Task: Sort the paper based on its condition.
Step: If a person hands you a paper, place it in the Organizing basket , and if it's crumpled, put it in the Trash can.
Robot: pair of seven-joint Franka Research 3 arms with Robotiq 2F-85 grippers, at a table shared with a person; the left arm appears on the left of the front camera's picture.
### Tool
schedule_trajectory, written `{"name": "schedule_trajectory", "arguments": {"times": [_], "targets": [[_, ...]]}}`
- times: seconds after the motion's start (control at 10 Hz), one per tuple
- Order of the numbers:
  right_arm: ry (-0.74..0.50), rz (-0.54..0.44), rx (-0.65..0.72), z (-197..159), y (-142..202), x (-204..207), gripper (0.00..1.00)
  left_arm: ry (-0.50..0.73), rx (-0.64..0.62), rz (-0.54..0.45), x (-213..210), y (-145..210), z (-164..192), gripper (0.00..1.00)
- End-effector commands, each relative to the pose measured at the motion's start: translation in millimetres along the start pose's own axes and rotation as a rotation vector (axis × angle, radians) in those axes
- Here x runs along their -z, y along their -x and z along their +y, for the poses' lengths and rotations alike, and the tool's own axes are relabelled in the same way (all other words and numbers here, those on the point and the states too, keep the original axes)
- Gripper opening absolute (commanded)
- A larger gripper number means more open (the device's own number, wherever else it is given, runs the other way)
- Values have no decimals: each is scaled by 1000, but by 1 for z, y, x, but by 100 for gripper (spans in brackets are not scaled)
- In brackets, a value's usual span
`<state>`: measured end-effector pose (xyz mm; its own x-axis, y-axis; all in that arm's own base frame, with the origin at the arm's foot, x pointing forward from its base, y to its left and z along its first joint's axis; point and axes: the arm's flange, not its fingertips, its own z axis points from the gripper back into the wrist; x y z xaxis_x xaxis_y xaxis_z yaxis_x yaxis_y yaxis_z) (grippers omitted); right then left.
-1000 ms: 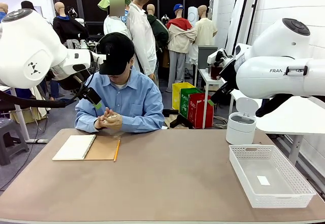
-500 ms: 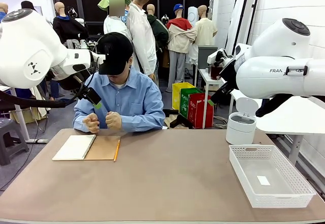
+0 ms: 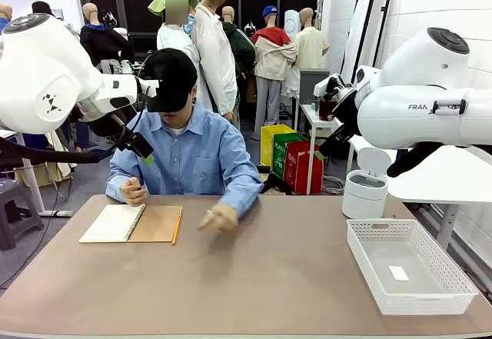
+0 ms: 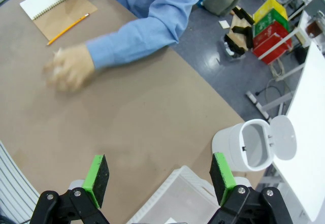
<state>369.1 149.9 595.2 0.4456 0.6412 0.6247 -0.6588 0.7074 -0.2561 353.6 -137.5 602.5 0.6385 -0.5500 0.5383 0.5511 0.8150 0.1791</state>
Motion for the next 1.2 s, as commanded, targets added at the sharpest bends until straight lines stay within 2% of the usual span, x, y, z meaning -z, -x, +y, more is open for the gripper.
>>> {"name": "schedule_trajectory", "arguments": {"times": [0.0, 0.6, 1.1], "targets": [[-4, 7, 0, -1, -1, -1, 100, 4, 6, -4, -1, 0, 0, 100], [0, 0, 0, 0, 0, 0, 100, 4, 6, -4, -1, 0, 0, 100], [-58, 21, -40, 24, -11, 26, 100, 4, 6, -4, -1, 0, 0, 100]]}}
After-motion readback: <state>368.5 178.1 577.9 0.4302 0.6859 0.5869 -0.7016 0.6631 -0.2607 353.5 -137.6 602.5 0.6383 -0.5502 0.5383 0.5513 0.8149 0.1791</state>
